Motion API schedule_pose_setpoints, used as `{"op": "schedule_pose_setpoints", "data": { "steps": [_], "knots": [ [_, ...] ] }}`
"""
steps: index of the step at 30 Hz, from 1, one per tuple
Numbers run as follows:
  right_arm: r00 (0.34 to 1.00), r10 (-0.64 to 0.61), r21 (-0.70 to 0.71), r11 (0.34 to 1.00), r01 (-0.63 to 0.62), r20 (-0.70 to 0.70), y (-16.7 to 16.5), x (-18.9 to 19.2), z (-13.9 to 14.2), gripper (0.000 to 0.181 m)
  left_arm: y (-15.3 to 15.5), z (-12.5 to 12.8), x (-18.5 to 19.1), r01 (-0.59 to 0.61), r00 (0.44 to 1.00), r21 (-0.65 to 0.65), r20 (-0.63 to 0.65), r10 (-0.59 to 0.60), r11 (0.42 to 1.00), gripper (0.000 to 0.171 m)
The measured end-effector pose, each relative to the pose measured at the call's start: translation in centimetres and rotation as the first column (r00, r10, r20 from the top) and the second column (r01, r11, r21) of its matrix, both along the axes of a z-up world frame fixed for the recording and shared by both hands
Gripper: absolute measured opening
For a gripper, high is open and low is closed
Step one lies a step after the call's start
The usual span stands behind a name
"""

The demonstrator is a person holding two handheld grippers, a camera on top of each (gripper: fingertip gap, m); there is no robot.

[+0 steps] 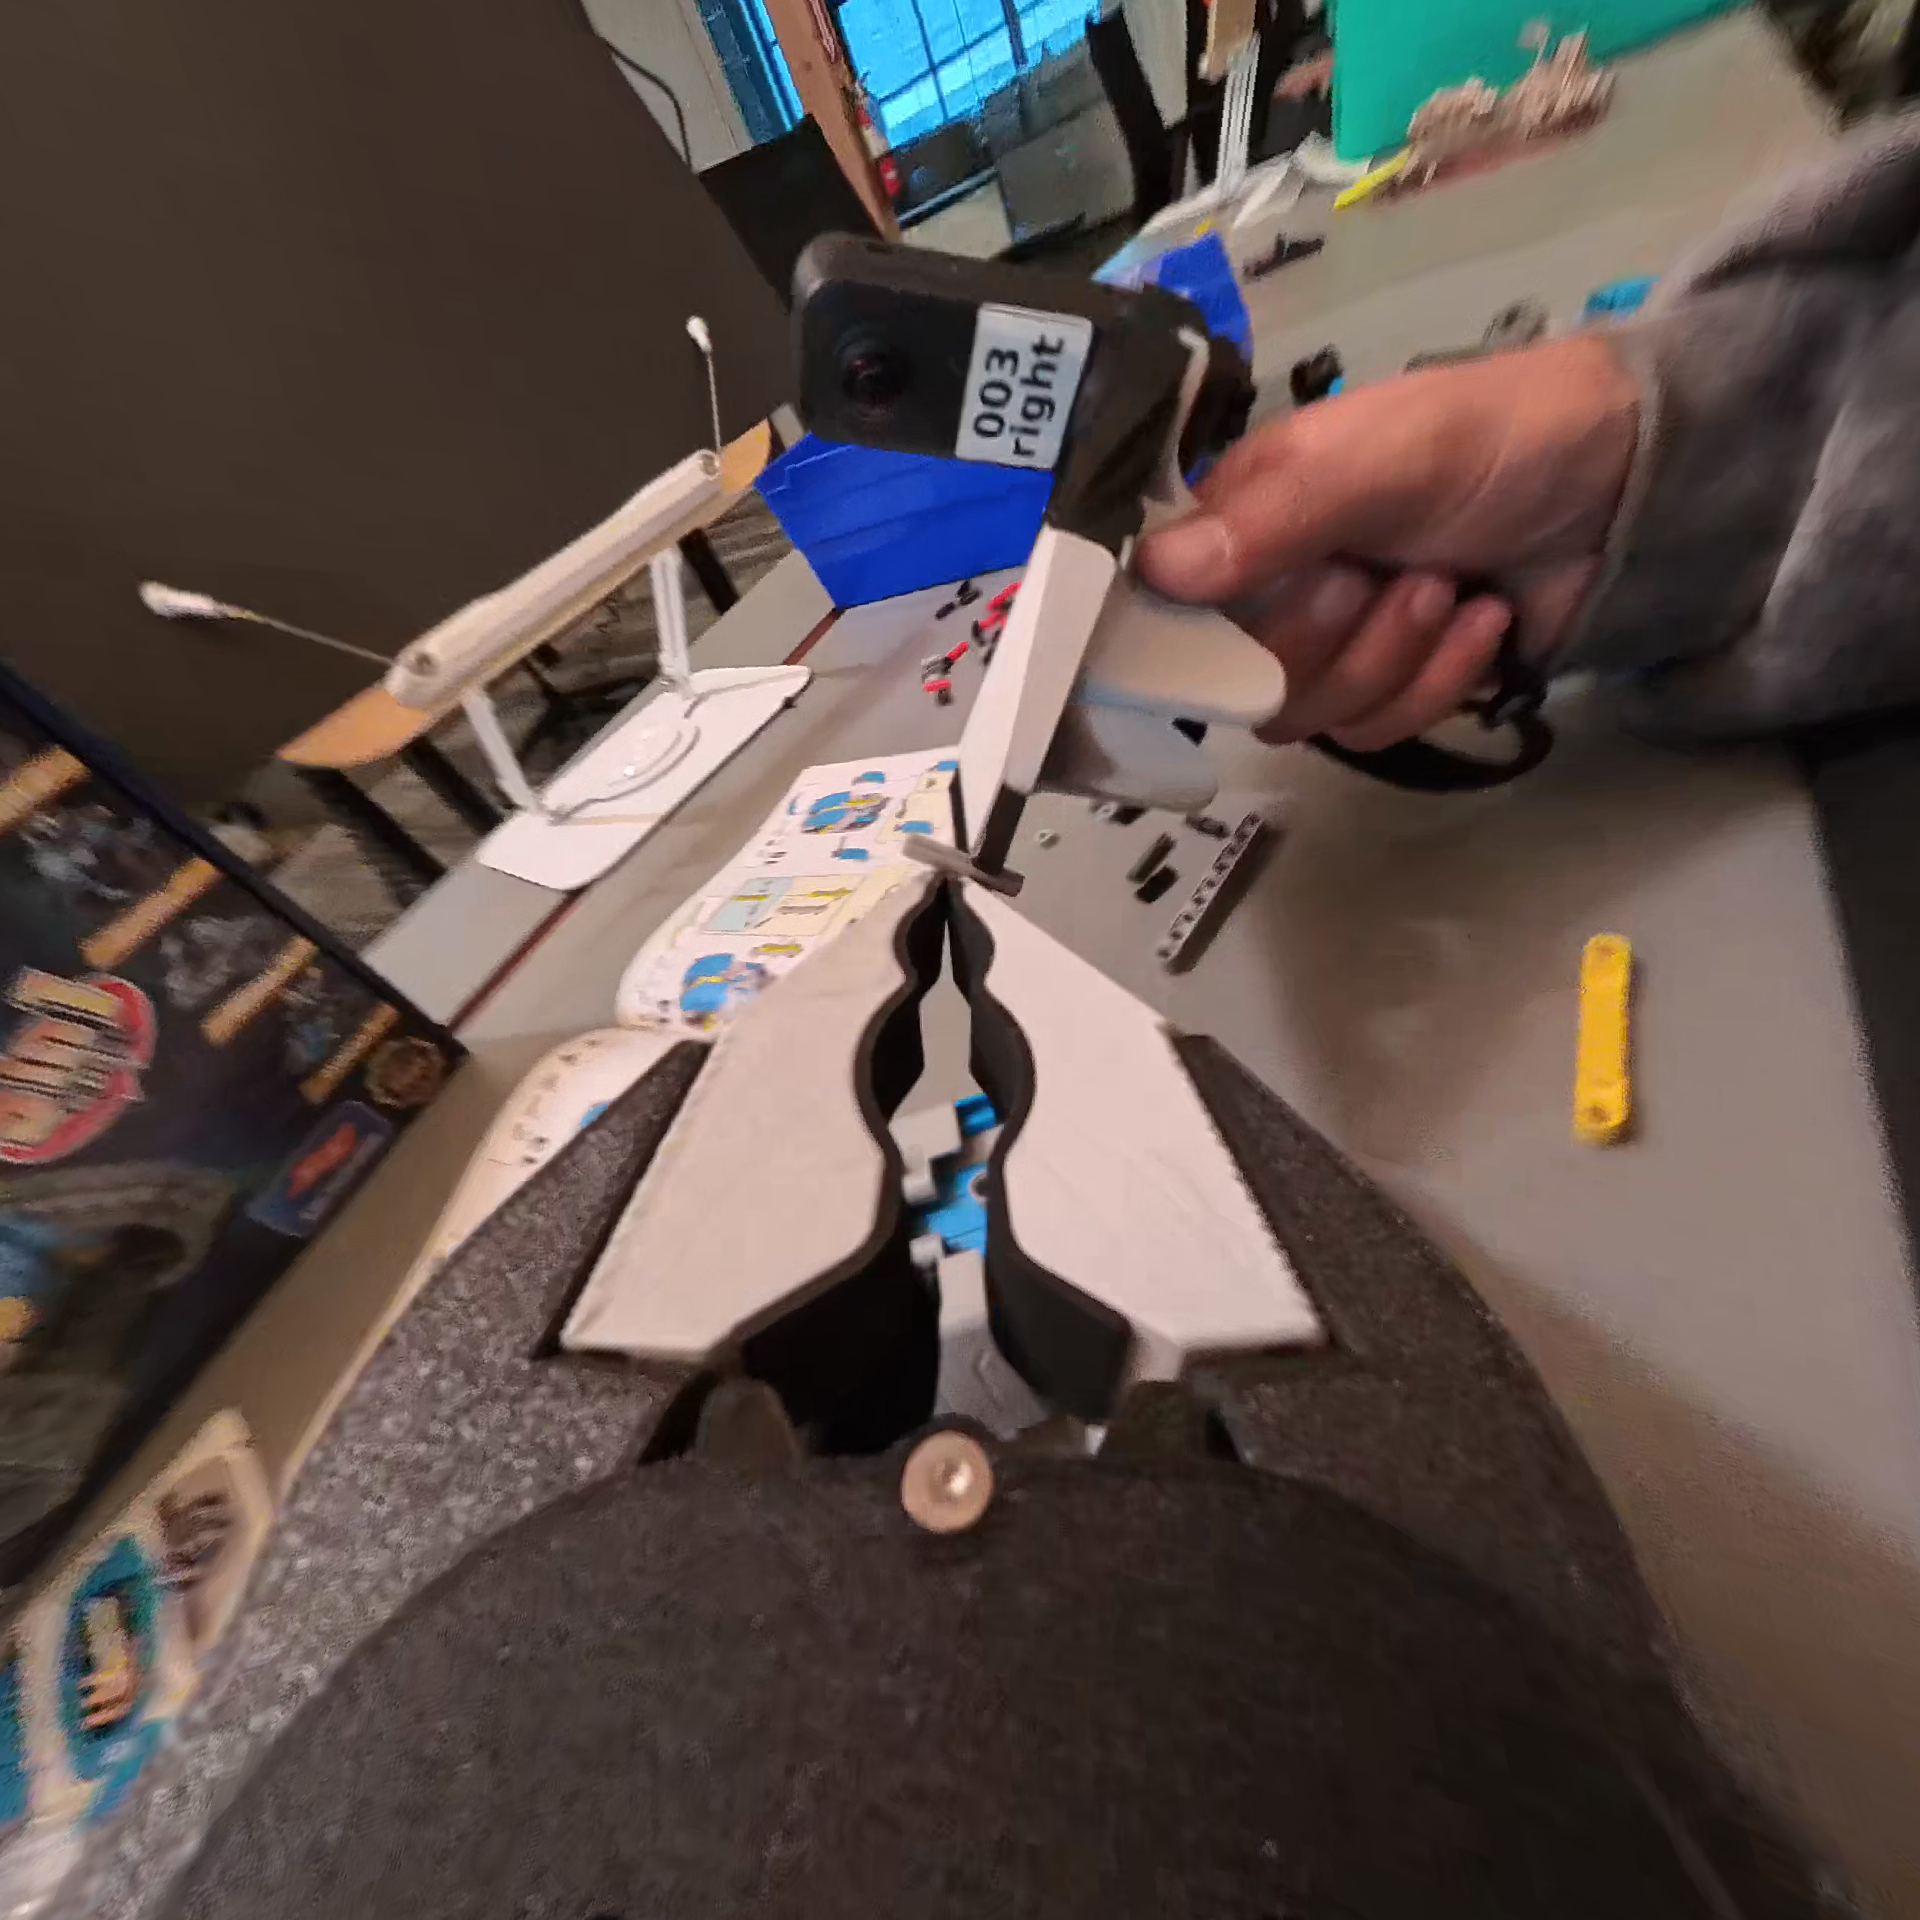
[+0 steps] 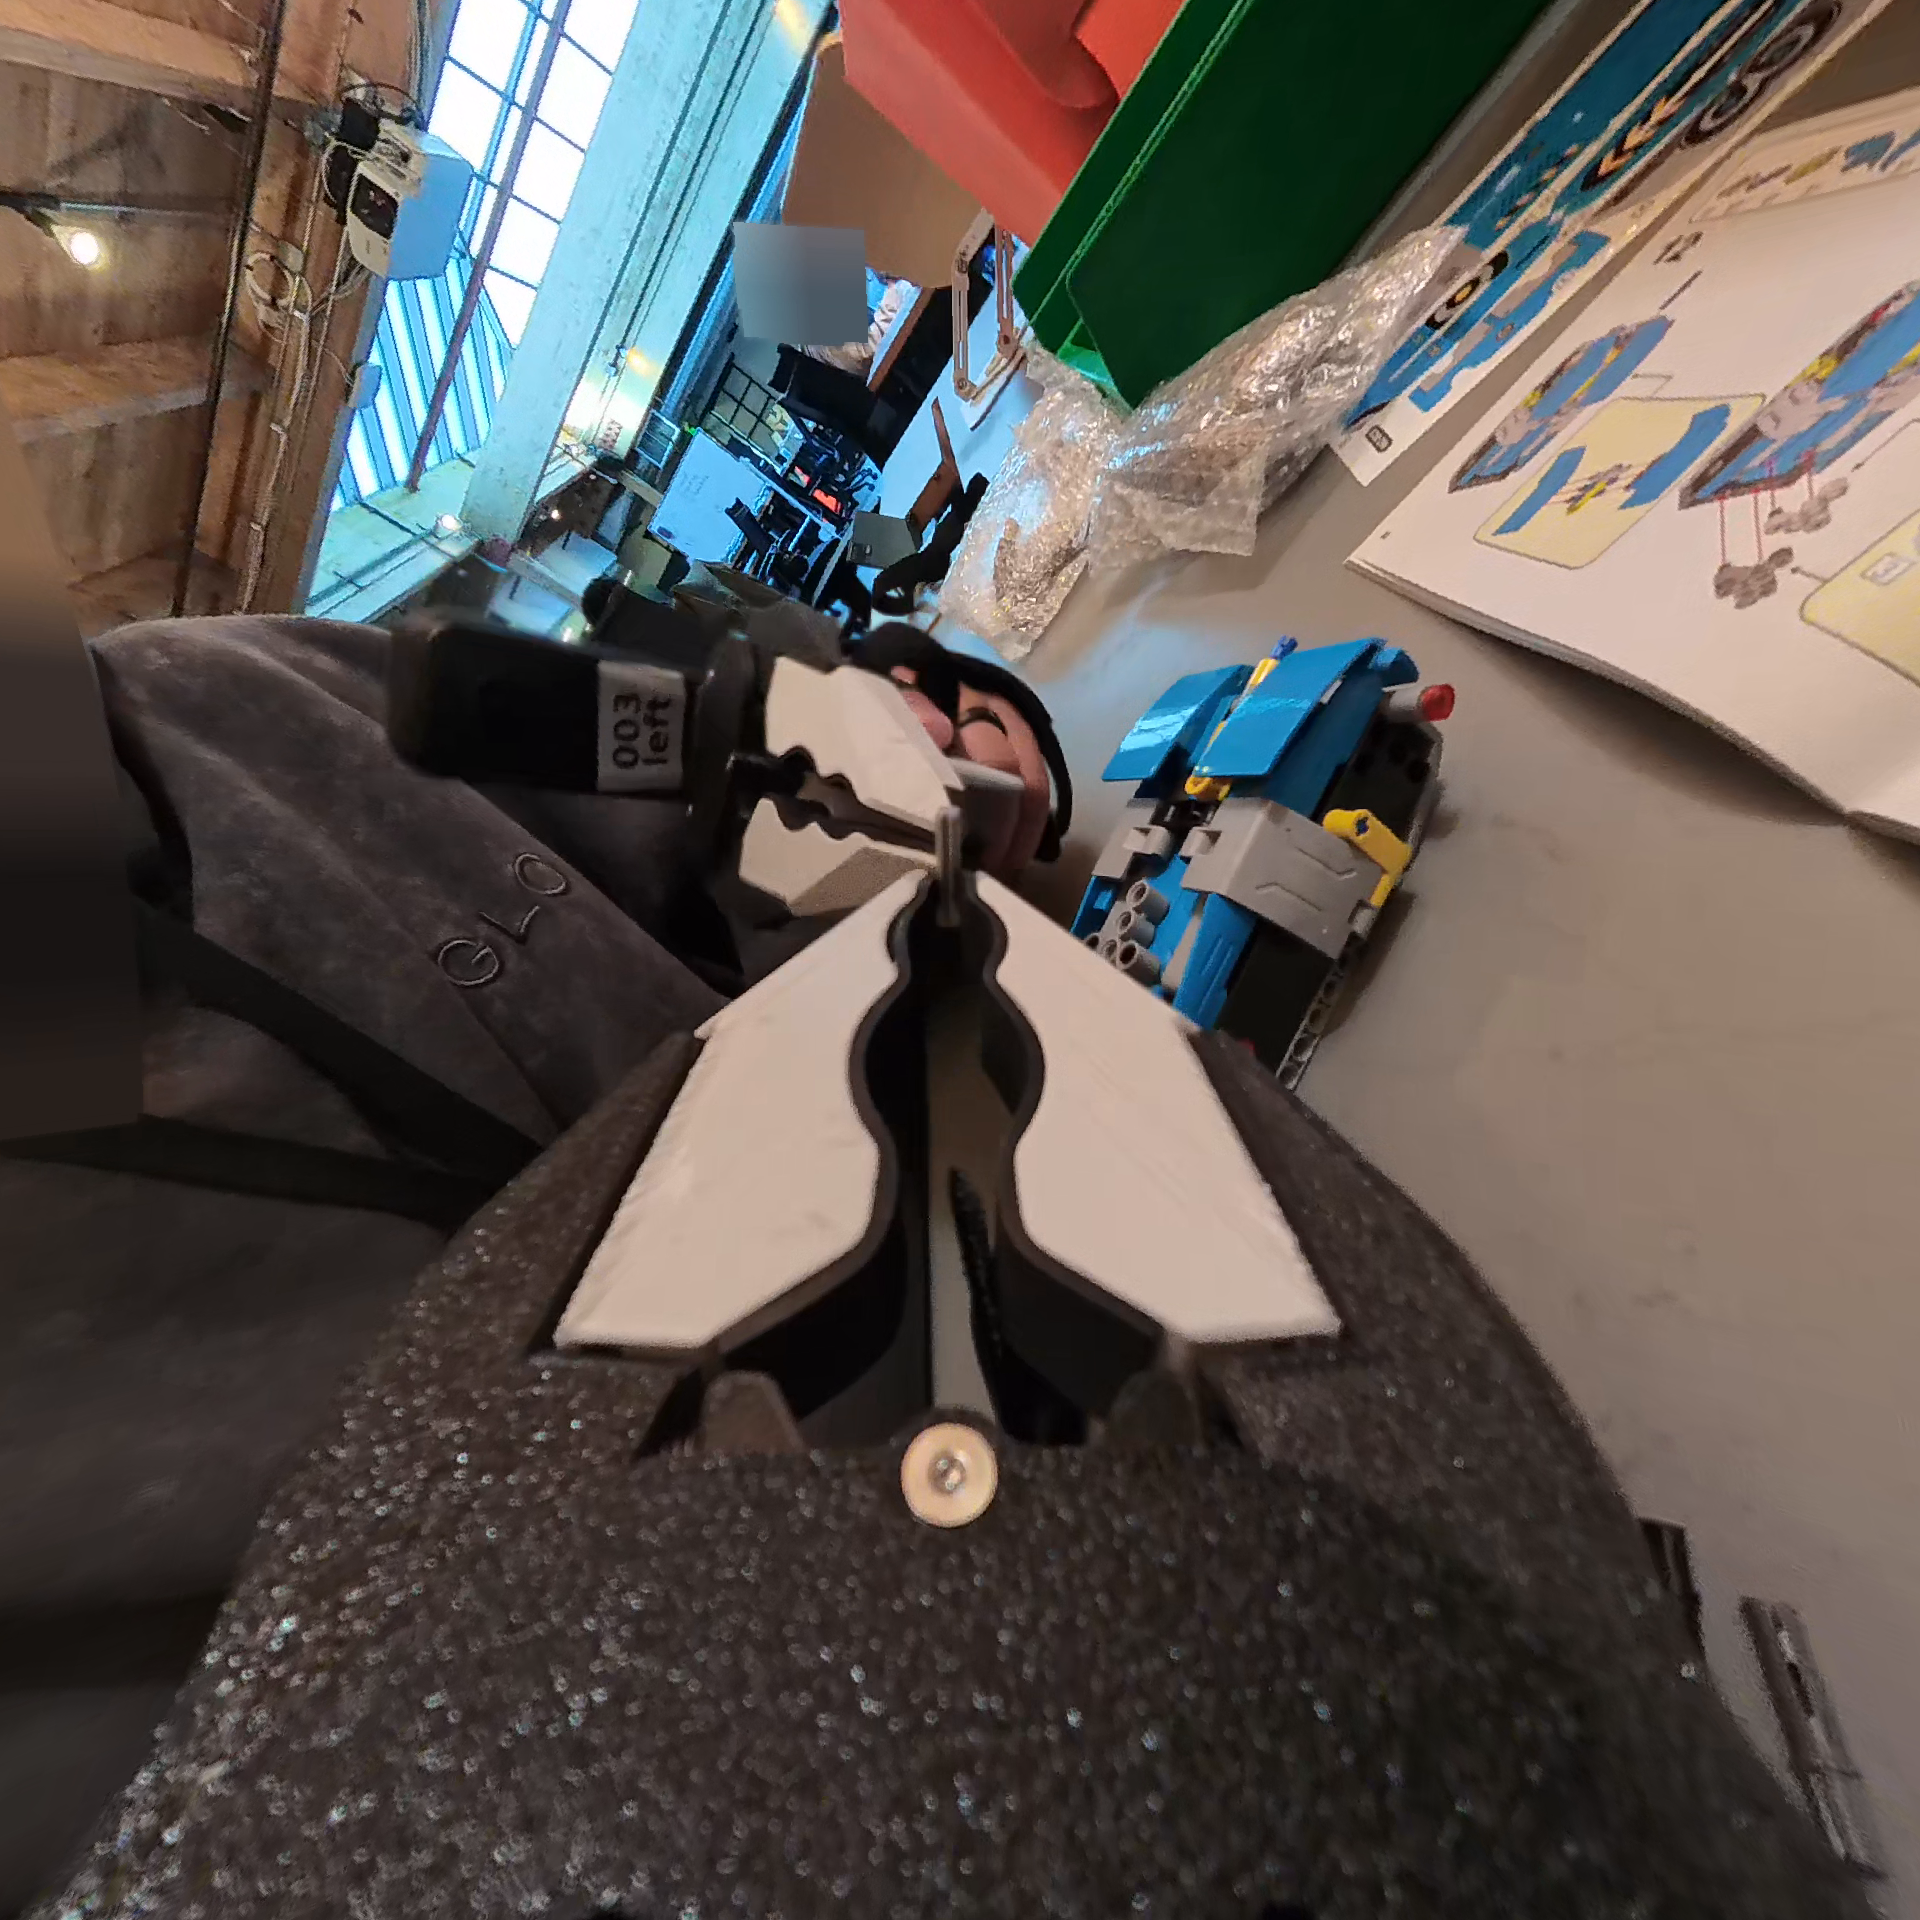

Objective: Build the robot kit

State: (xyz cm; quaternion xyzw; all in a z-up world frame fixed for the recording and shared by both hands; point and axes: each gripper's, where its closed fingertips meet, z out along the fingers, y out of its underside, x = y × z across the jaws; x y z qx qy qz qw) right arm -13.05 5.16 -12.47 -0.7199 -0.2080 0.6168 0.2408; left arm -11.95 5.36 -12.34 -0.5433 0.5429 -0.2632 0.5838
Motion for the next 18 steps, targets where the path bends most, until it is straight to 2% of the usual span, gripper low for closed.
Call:
{"op": "schedule_pose_setpoints", "data": {
  "steps": [3, 5, 8, 13, 18],
  "knots": [
    [1.000, 0.012, -0.037, 0.999, -0.012, 0.009, -0.1, 0.0, -0.6, 0.003, 0.0, -0.5, 0.0, -0.019, 0.995, 0.198, -0.089, 0.038, 0.980, 0.000],
    [0.999, 0.019, -0.043, 0.999, -0.017, 0.027, -0.2, 0.1, -0.9, 0.003, 0.0, -0.8, 0.1, -0.024, 0.991, 0.268, -0.123, 0.058, 0.963, 0.000],
    [0.998, 0.004, -0.021, 1.000, -0.002, 0.058, 0.0, 0.3, -1.0, 0.003, 0.1, -0.9, 0.1, -0.029, 0.989, 0.273, -0.133, 0.068, 0.962, 0.000],
    [0.997, 0.005, -0.017, 1.000, -0.004, 0.073, -0.1, 0.3, -1.3, 0.003, 0.2, -1.2, 0.2, -0.022, 0.990, 0.212, -0.128, 0.050, 0.977, 0.000],
    [0.997, 0.022, -0.025, 0.999, -0.020, 0.068, -0.4, 0.2, -1.3, 0.003, -0.1, -1.3, 0.4, -0.020, 0.989, 0.254, -0.139, 0.057, 0.967, 0.000]
  ]
}}
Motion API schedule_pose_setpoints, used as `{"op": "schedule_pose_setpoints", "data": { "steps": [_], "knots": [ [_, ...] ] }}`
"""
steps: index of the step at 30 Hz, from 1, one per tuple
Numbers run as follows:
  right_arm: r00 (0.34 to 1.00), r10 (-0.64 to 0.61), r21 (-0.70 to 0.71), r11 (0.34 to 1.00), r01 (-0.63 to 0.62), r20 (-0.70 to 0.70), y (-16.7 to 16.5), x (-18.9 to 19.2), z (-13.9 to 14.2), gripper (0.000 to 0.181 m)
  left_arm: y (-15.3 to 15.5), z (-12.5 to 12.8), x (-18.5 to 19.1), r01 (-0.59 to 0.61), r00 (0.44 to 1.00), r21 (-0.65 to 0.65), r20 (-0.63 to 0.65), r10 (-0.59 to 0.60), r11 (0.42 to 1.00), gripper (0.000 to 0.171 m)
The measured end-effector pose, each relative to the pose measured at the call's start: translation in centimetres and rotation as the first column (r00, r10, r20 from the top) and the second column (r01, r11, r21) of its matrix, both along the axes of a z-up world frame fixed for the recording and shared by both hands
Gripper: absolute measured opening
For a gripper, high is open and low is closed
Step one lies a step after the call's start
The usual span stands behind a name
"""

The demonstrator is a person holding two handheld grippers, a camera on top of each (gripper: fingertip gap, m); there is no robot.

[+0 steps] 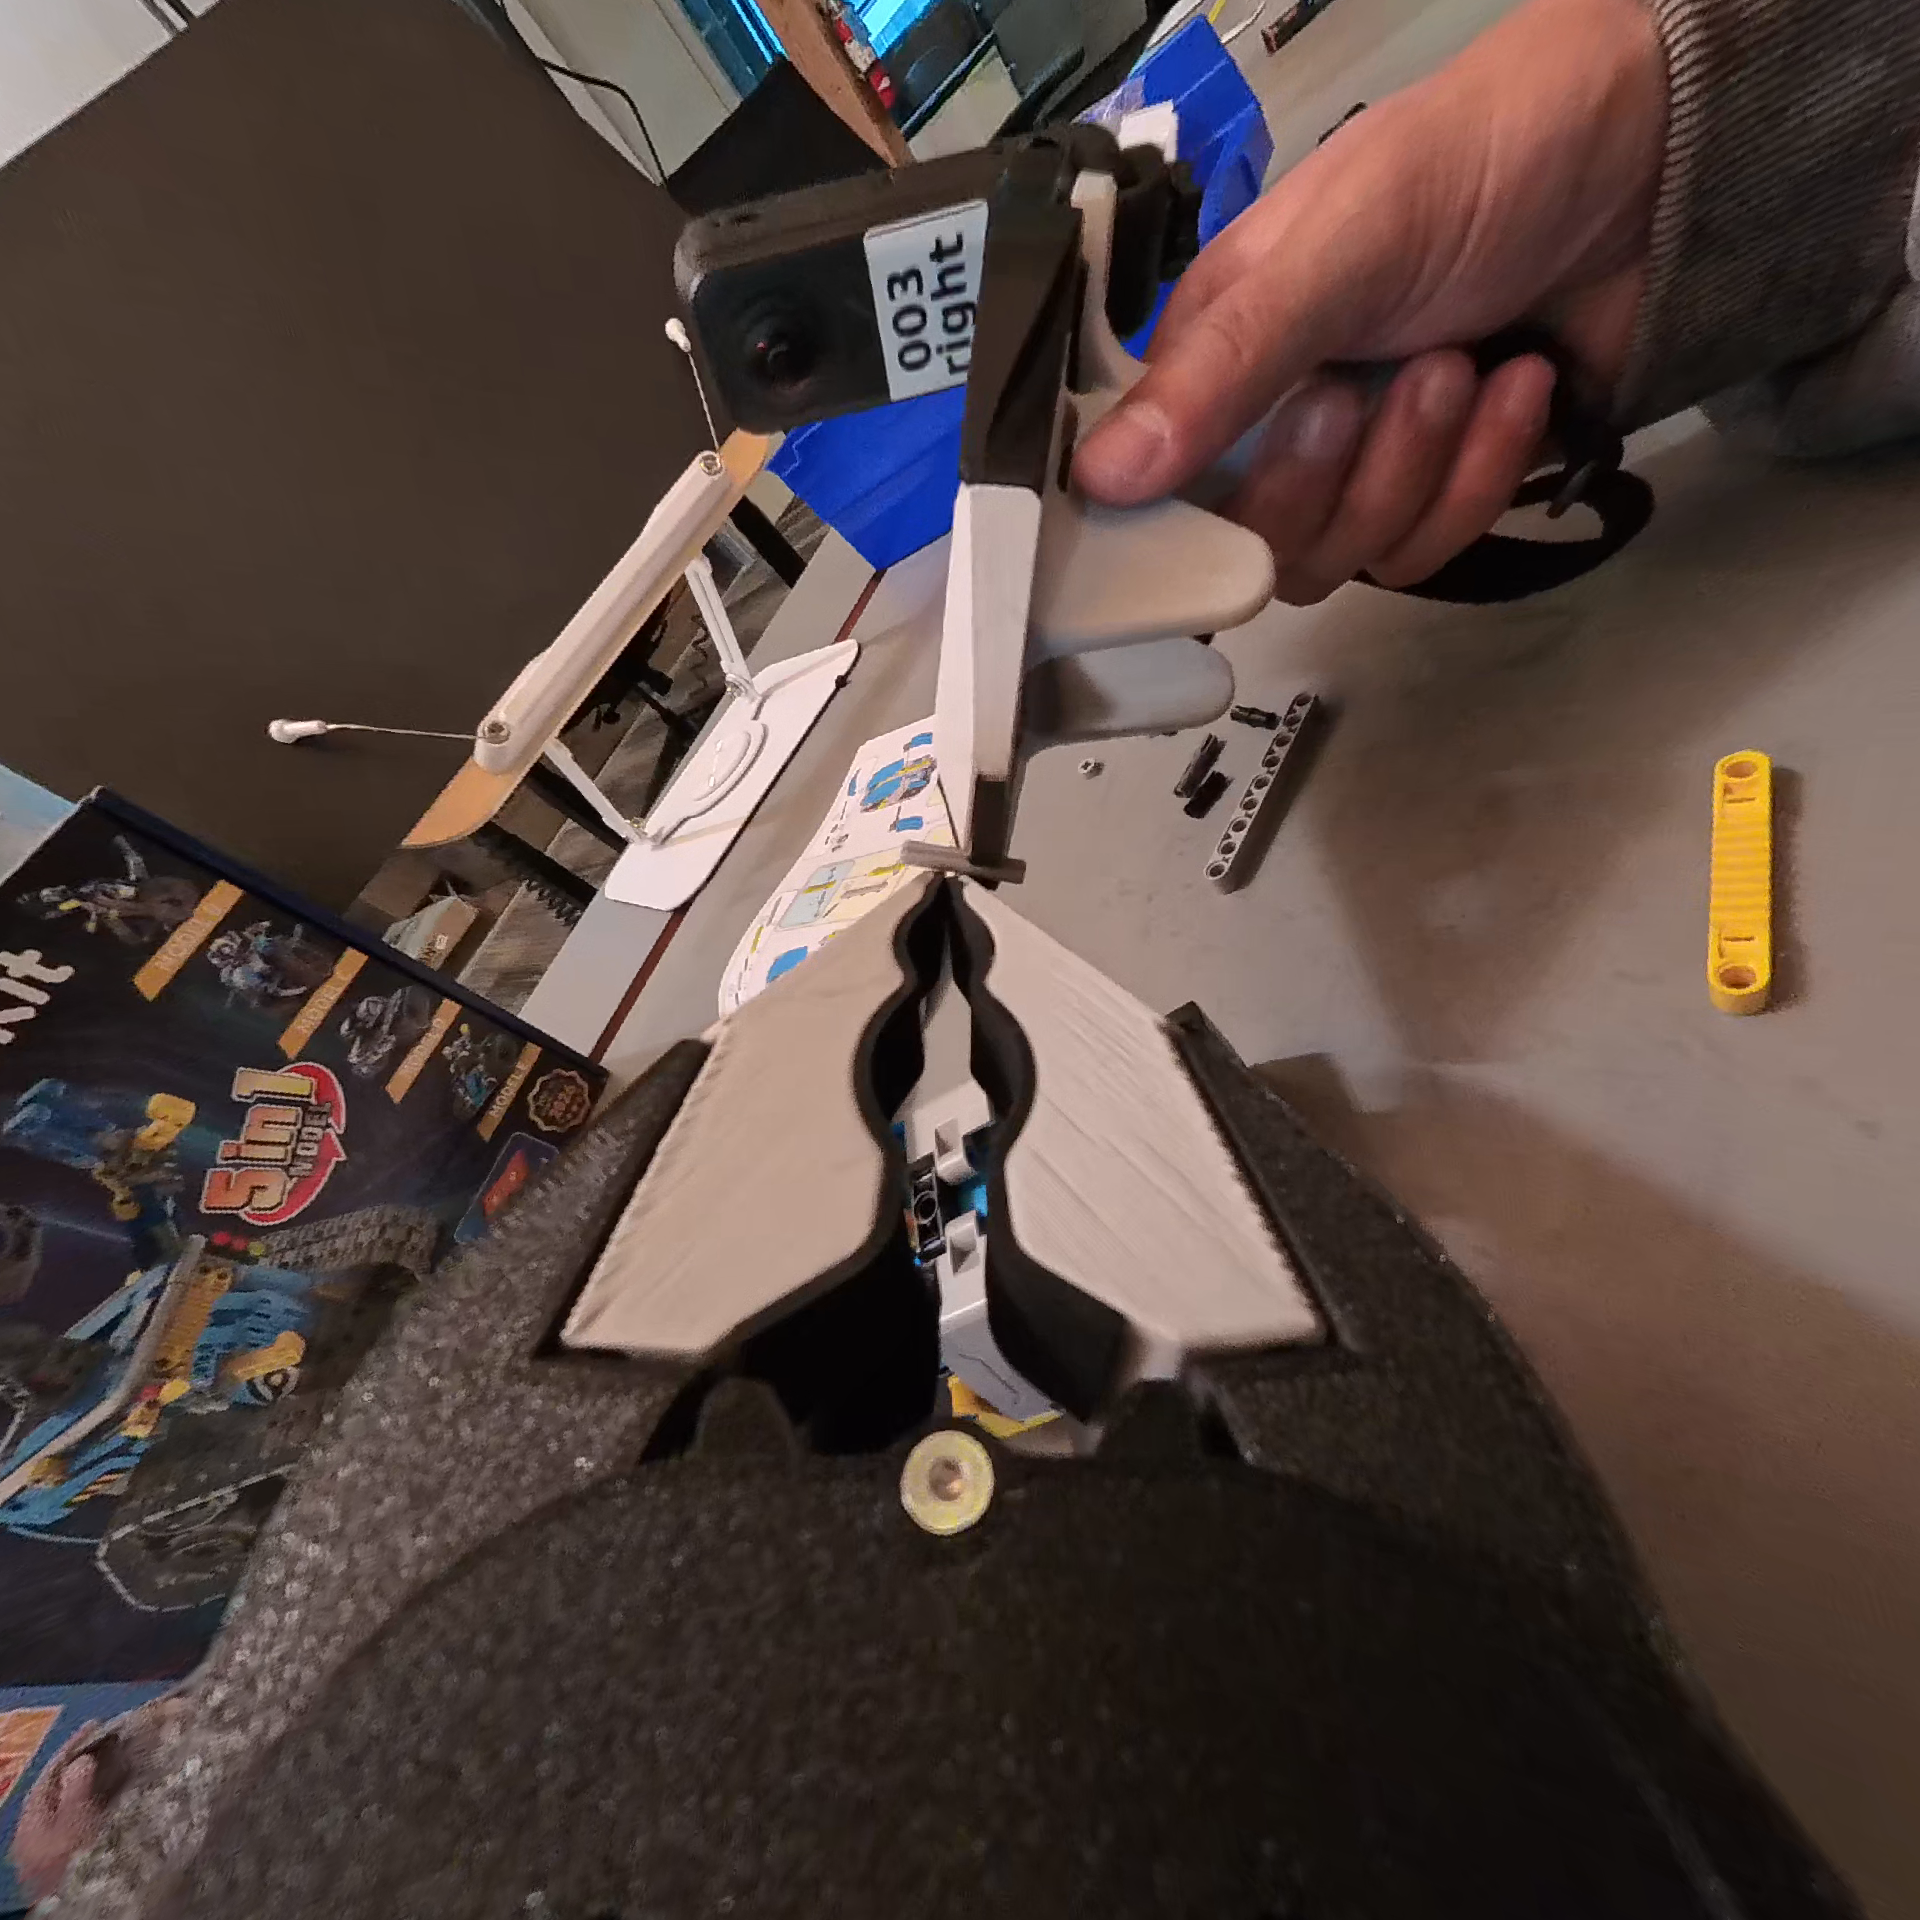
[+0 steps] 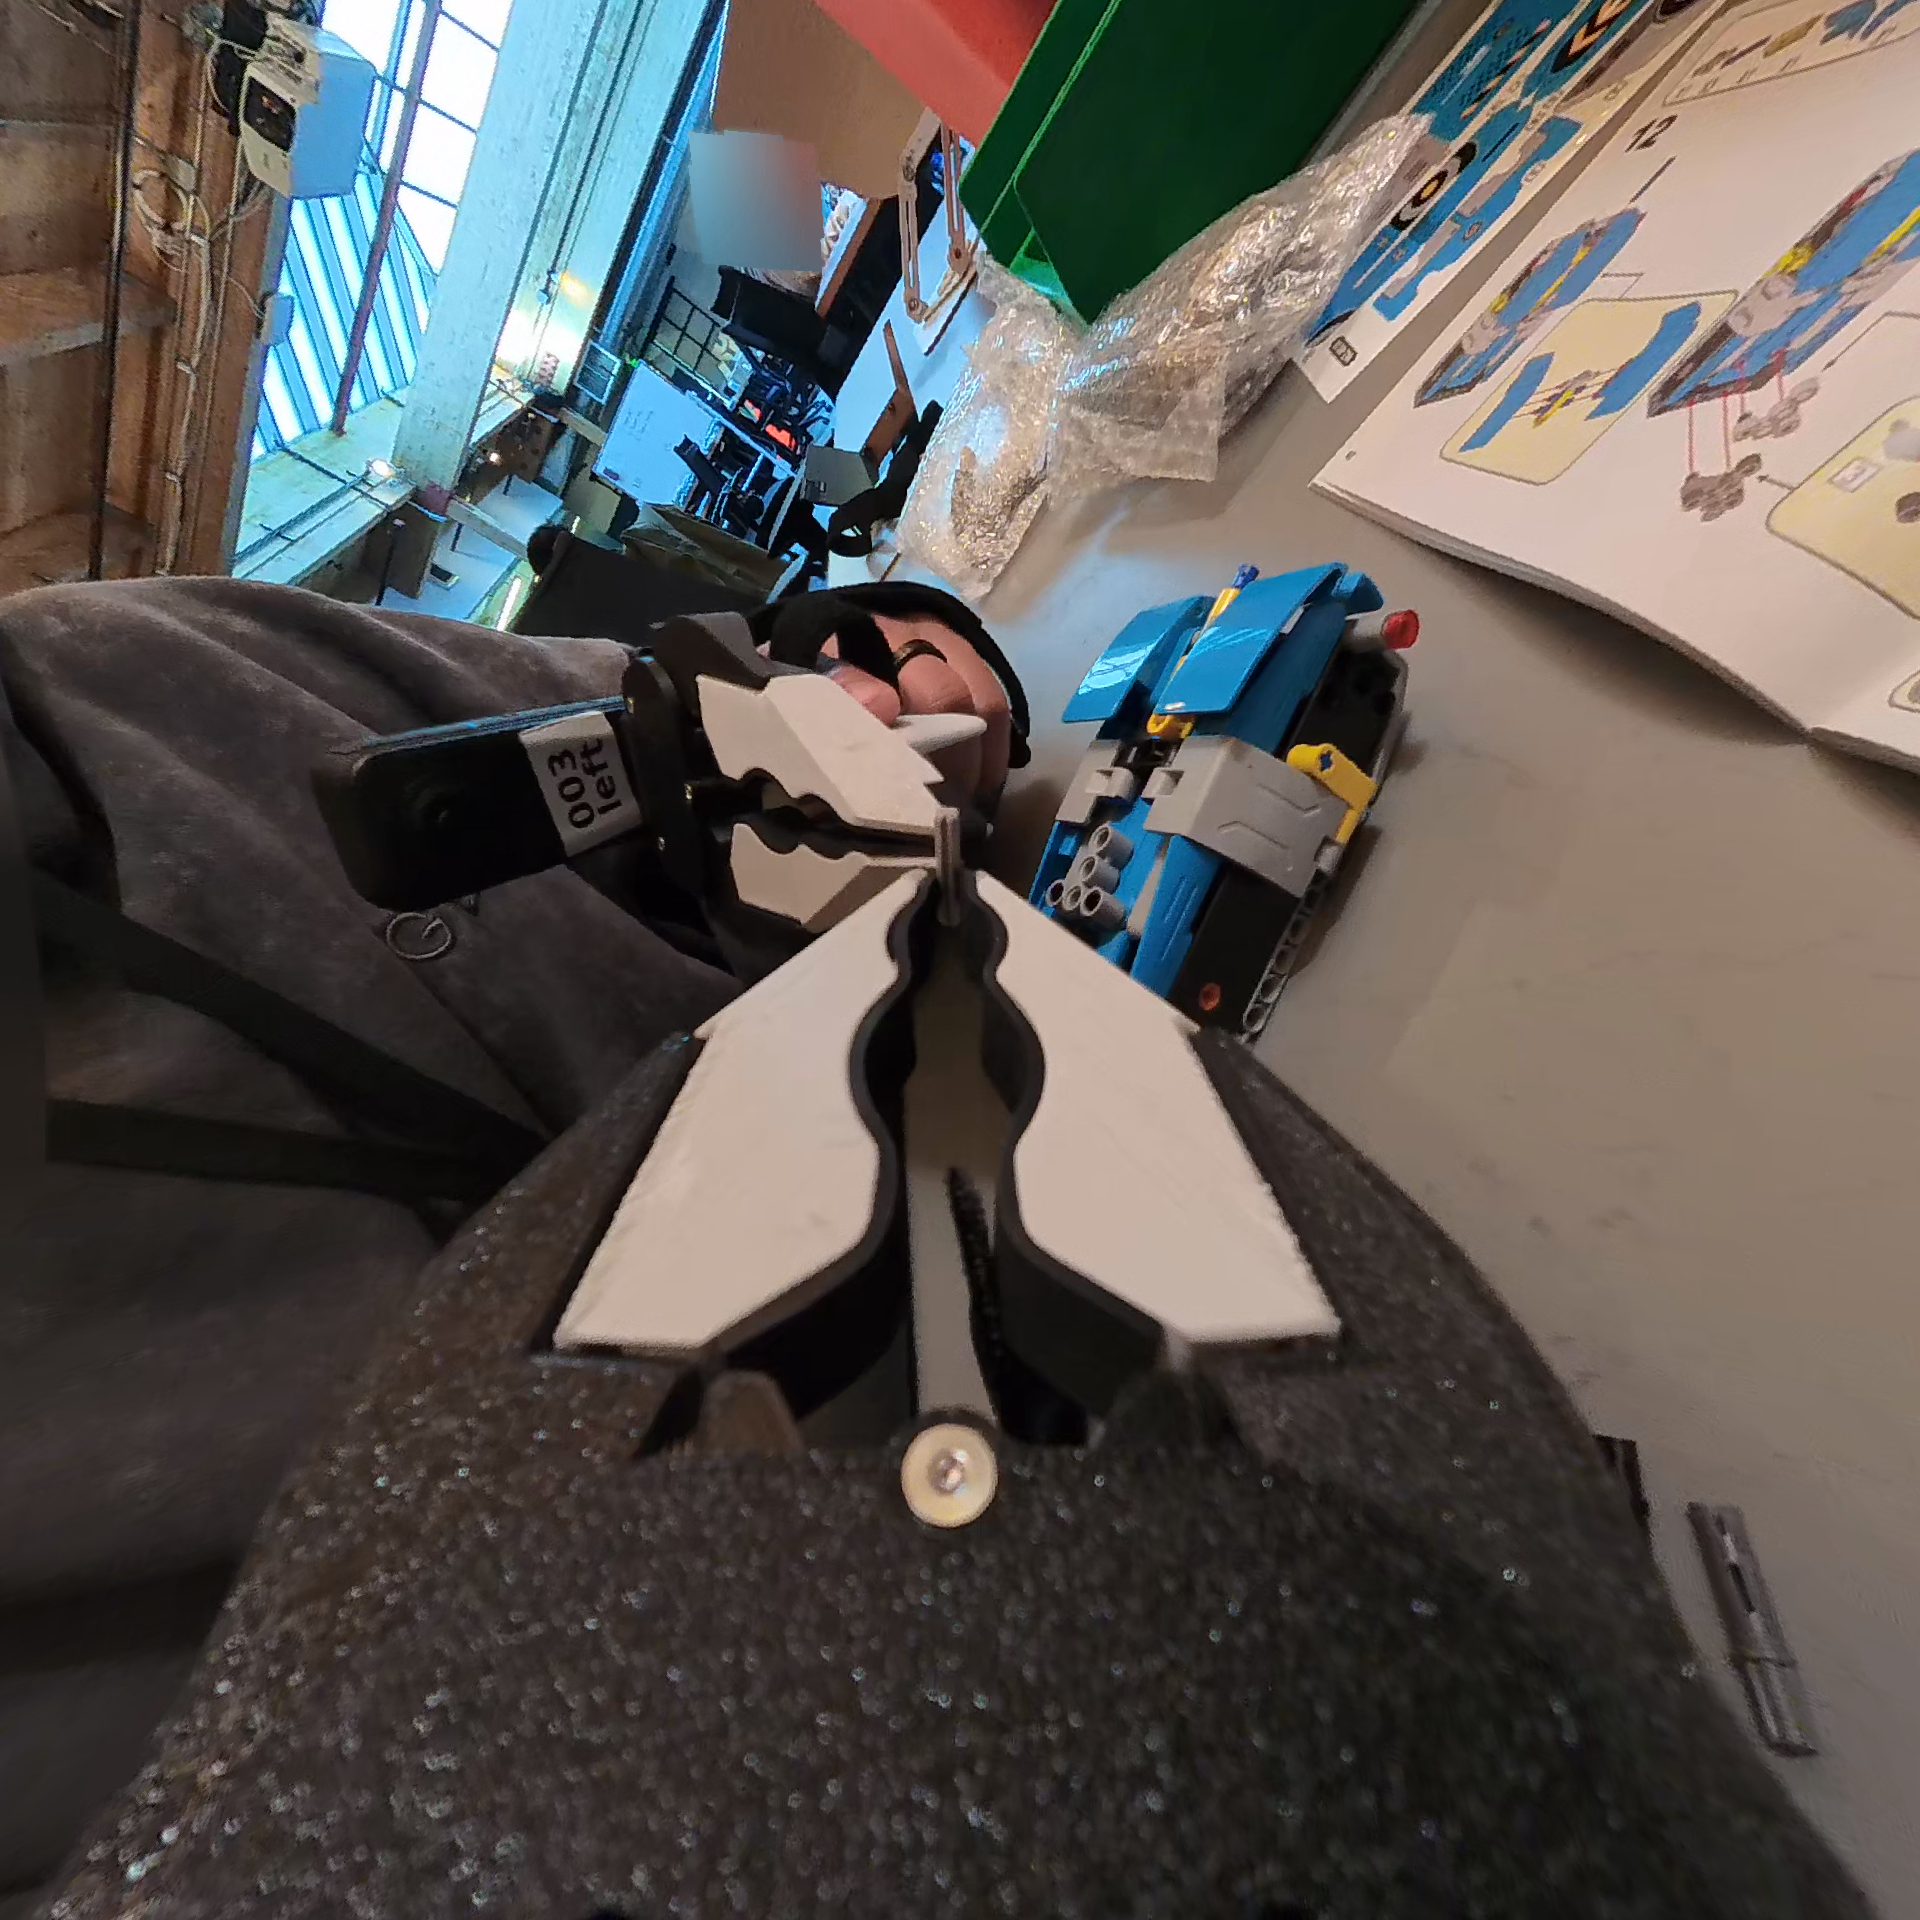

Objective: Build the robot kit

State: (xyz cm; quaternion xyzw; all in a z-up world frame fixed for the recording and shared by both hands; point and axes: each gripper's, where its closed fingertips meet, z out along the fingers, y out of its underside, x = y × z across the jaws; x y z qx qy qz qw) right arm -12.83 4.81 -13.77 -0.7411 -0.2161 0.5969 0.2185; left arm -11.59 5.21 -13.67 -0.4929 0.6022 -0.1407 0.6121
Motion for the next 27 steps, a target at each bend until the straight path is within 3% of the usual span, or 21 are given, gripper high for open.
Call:
{"op": "schedule_pose_setpoints", "data": {
  "steps": [5, 8, 11, 15, 18, 20, 27],
  "knots": [
    [1.000, 0.021, -0.005, 1.000, -0.021, 0.020, -0.4, 0.1, -0.4, 0.003, -0.4, -0.5, 0.1, 0.004, 0.998, 0.145, -0.064, 0.005, 0.989, 0.000],
    [0.998, 0.038, -0.016, 0.999, -0.037, 0.054, -0.7, 0.1, -1.1, 0.003, -0.7, -1.2, 0.2, 0.024, 0.990, 0.318, -0.140, 0.022, 0.948, 0.000],
    [0.996, 0.041, -0.026, 0.999, -0.039, 0.083, -0.7, 0.1, -1.7, 0.003, -0.6, -1.6, 0.2, 0.023, 0.984, 0.385, -0.172, 0.047, 0.922, 0.000],
    [0.999, -0.029, -0.046, 0.999, 0.027, -0.039, 0.5, 0.5, 0.1, 0.003, 0.5, -0.3, -0.2, -0.047, 0.997, 0.217, -0.053, 0.060, 0.975, 0.001],
    [0.983, -0.094, -0.086, 0.993, 0.082, -0.155, 1.6, 1.2, 1.5, 0.002, 0.9, 0.7, -0.5, -0.044, 0.999, 0.062, 0.035, 0.042, 0.997, 0.027],
    [0.970, -0.080, -0.122, 0.991, 0.053, -0.229, 1.4, 0.6, 2.1, 0.003, 0.8, 1.1, -0.4, -0.035, 0.997, 0.009, 0.074, 0.034, 0.999, 0.028],
    [0.951, -0.003, -0.124, 0.992, -0.037, -0.309, 0.1, -2.0, 3.3, 0.004, 0.1, 2.9, -0.9, -0.046, 0.989, 0.113, 0.148, 0.029, 0.993, 0.017]
  ]
}}
